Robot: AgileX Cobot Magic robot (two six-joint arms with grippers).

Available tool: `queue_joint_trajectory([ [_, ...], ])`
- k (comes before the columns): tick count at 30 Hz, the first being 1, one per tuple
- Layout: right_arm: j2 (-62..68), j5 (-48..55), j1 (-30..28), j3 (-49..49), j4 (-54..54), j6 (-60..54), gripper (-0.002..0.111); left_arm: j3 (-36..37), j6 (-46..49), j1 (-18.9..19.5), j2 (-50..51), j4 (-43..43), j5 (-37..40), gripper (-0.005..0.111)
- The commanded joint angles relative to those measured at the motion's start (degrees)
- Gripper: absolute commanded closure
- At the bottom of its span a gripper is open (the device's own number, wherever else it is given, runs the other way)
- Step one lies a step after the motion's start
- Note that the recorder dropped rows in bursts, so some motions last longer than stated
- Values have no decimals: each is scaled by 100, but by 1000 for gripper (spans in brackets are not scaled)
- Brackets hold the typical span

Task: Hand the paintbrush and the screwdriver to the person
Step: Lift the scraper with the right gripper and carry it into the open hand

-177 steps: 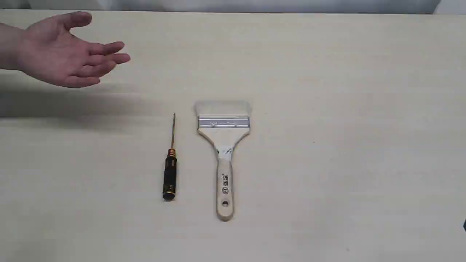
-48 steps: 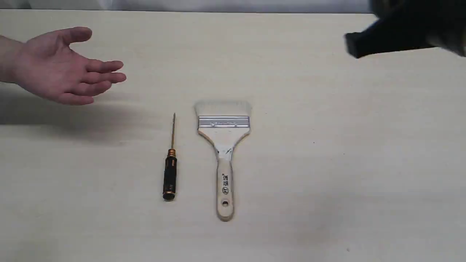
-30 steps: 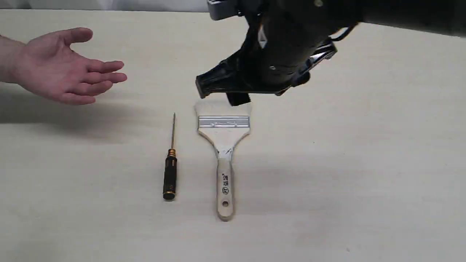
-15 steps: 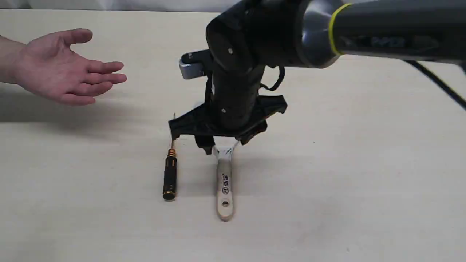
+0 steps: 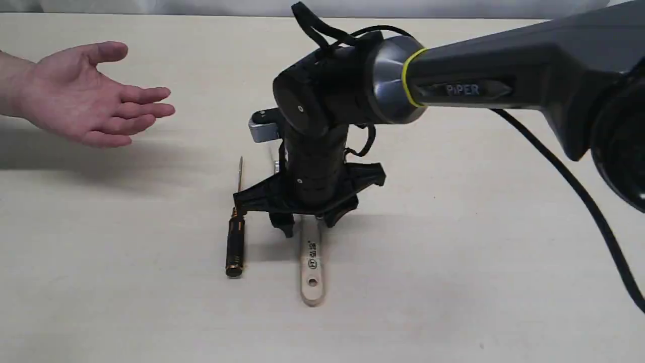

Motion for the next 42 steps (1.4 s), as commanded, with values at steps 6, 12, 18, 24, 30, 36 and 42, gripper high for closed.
queue_joint_trajectory([
  [6, 283, -713, 1, 82, -340, 139, 83, 12, -12, -47, -14, -9, -46, 107],
  [12, 283, -648, 1, 82, -683, 118, 104, 12, -12, -47, -14, -22, -29, 107],
  [18, 259, -484, 1, 82, -683, -39, 104, 12, -12, -47, -14, -22, -29, 107],
  [24, -170, -331, 172, 82, -853, -190, 104, 12, -12, -47, -14, -22, -29, 107],
  [30, -1005, -304, 496, 82, -1043, -255, 104, 12, -12, -47, -14, -22, -29, 107],
  [36, -1955, -248, 738, 82, -1013, -432, 104, 12, -12, -47, -14, -22, -46, 107],
  [42, -2617, -1175, 852, 76, -947, -464, 104, 12, -12, -47, -14, -10, -36, 107],
])
